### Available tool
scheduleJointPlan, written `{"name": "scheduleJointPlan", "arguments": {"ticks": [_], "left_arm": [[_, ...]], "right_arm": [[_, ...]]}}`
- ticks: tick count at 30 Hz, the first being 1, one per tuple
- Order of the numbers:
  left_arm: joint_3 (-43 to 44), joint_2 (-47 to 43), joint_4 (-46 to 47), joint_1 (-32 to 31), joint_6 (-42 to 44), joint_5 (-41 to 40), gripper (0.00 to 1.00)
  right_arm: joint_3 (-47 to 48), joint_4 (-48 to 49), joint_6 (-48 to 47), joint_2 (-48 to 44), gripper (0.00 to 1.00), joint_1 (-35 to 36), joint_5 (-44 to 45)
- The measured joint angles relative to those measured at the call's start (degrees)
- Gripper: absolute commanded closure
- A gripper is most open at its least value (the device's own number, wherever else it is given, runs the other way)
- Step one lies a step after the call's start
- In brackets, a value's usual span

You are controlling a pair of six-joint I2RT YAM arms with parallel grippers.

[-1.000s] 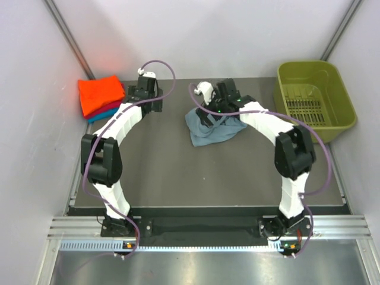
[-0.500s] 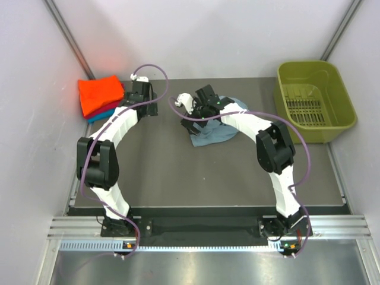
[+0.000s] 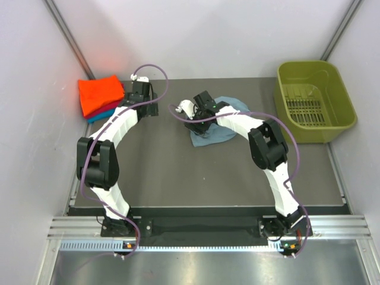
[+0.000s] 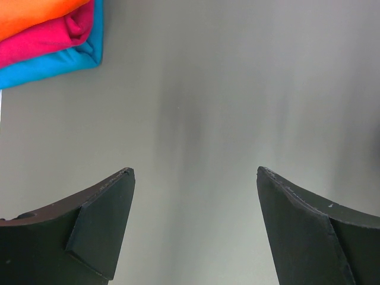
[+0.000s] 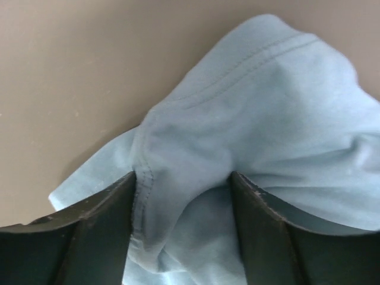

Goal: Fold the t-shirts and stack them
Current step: Flatten the tshirt out

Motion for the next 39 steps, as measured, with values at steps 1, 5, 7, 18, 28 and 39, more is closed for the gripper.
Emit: {"name": "scheduleJointPlan", "arguments": {"ticks": [1, 5, 7, 18, 28, 39], "left_arm": [[0.00, 0.00, 0.00, 0.00, -0.02, 0.00, 0.12], [0.00, 0.00, 0.00, 0.00, -0.17, 0.02, 0.12], [0.00, 0.00, 0.00, 0.00, -0.24, 0.02, 0.12], [0.00, 0.02, 0.00, 0.02, -1.01, -0.31, 0.12], [0.00, 0.02, 0.00, 3.13, -3.08, -0.70, 0.13], [0.00, 0.02, 0.00, 3.30, -4.09, -0.46, 0.14]], "right_arm": [[0.24, 0.07, 0.07, 0.00, 0.37, -0.02, 0.37], [1.33, -0.22, -0.46, -0.81, 0.46, 0.00, 1.60], [3.13, -0.09, -1.33, -1.49, 0.91, 0.00, 2.27], [13.79, 2.08, -1.64, -8.26, 1.00, 0.00, 5.70], [28.89, 10.60, -1.53, -13.75, 1.00, 3.87, 4.28], [14.29, 27.32, -1.86, -29.81, 1.00, -0.98, 8.66]]}}
